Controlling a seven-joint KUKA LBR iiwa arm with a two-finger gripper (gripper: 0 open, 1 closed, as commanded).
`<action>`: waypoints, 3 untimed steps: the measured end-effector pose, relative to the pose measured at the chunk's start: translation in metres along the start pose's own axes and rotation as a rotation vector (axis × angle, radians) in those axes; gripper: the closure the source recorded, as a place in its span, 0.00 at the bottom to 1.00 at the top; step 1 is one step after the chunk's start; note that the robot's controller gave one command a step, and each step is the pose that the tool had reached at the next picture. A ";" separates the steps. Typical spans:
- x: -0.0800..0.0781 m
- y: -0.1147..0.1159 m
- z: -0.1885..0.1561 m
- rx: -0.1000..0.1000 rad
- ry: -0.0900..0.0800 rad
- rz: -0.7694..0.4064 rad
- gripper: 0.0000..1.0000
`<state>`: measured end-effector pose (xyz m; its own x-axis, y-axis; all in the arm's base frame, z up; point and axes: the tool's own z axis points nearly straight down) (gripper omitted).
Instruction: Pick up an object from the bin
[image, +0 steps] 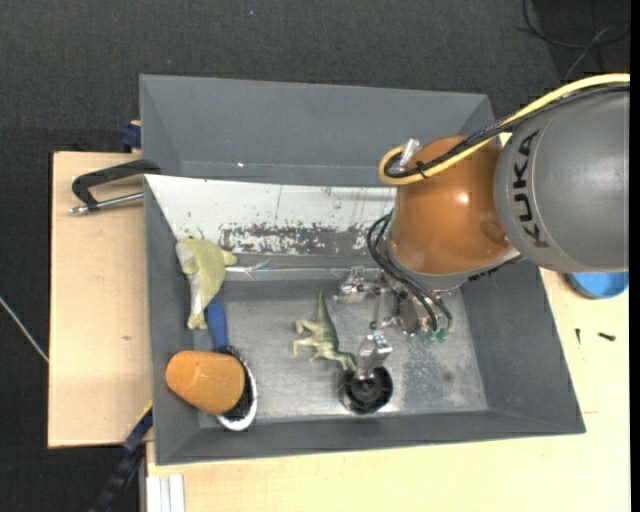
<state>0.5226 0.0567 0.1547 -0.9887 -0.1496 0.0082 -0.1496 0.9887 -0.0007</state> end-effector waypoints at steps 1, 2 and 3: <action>0.001 0.007 0.064 -0.003 -0.039 0.071 0.00; 0.001 0.007 0.064 -0.003 -0.037 0.071 1.00; -0.010 -0.016 -0.106 -0.001 -0.023 0.088 1.00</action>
Offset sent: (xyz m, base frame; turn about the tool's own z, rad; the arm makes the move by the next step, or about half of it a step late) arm -0.0128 0.0052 -0.0835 0.0705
